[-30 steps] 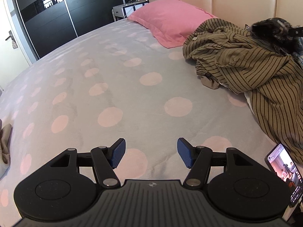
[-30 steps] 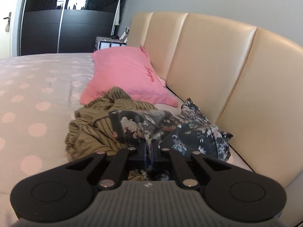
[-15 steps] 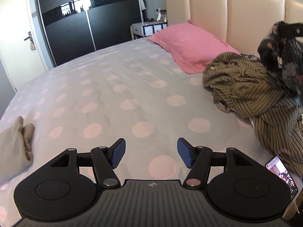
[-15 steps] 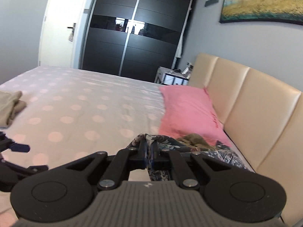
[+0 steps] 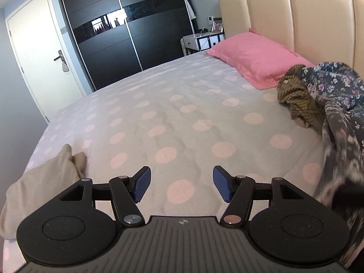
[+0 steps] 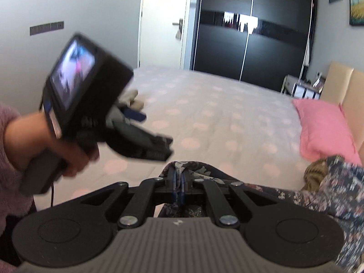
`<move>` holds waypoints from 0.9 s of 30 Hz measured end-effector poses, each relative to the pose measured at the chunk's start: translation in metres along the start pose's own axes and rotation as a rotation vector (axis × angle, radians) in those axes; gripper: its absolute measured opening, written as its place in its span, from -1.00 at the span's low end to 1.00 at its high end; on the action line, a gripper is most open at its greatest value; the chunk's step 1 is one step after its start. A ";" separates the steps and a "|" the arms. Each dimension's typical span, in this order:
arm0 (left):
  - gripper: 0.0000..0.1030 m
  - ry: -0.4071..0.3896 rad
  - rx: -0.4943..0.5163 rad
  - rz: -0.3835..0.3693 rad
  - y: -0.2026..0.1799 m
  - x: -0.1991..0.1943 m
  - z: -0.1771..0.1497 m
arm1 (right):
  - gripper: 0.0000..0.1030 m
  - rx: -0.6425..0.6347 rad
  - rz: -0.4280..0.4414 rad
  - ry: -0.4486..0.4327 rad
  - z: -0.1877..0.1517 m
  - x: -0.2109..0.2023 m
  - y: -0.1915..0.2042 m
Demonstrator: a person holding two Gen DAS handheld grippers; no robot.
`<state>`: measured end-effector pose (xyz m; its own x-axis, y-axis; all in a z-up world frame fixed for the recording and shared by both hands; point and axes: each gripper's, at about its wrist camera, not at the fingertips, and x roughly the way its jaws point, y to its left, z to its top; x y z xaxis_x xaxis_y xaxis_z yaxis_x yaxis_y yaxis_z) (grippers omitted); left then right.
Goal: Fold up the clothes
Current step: 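Lift the floral shirt with the right gripper while the left gripper grasps its other edge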
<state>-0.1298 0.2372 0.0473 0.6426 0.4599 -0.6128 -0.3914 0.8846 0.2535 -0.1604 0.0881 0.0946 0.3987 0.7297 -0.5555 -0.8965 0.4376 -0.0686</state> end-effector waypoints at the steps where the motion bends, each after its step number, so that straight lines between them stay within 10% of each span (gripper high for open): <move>1: 0.14 0.002 0.001 -0.005 -0.001 0.000 -0.001 | -0.86 0.008 0.000 0.016 -0.006 0.003 0.000; 11: 0.14 0.012 0.030 -0.104 -0.023 0.001 -0.007 | -0.35 0.099 -0.057 0.099 -0.042 0.011 -0.038; 27: 0.16 0.176 0.076 -0.413 -0.115 0.050 -0.036 | -0.05 0.517 -0.642 0.234 -0.132 -0.013 -0.278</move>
<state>-0.0761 0.1557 -0.0392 0.6101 0.0532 -0.7905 -0.0721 0.9973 0.0115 0.0582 -0.1122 0.0109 0.6981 0.1558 -0.6989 -0.2872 0.9550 -0.0739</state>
